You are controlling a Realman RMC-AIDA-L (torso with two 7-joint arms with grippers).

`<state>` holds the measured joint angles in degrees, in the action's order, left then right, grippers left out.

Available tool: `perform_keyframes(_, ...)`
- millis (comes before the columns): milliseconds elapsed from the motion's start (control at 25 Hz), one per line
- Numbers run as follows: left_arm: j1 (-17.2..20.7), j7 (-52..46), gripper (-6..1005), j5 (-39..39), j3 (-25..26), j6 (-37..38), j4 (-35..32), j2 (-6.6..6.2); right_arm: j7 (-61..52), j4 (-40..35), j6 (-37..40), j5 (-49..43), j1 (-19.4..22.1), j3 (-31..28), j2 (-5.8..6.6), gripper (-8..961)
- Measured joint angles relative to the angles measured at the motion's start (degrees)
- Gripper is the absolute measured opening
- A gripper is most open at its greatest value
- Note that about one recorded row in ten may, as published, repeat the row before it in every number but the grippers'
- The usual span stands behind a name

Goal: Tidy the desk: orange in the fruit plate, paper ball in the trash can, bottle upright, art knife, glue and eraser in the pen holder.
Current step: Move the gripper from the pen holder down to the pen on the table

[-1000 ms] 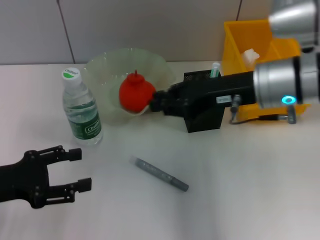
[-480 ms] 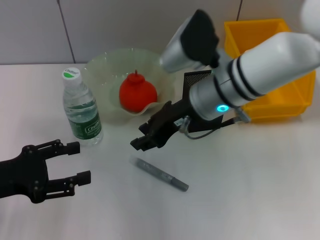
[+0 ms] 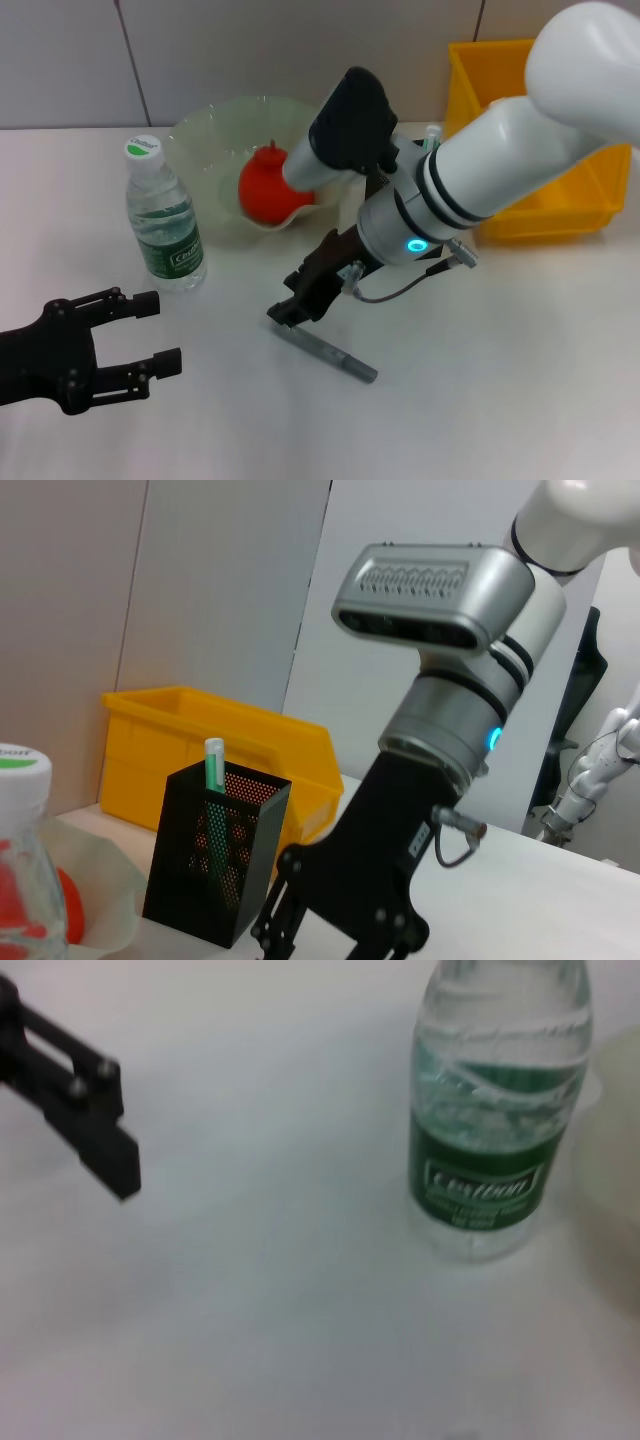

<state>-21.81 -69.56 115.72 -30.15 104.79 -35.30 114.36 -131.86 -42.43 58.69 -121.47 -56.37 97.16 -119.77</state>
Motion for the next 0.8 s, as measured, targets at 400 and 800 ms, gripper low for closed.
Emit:
perform_keyframes(400, 0.4, -0.2, 811, 0.0, 0.0, -0.3, 0.1, 0.54, -3.4, 0.7, -3.0, 0.1, 0.2, 7.1, -0.11, 441)
perform_keyframes(800, 0.6, -0.3, 811, 0.1, 0.0, -0.5, 0.0, 0.51, -6.9, 0.8, -6.7, 0.6, 0.3, 12.6, -0.11, 377)
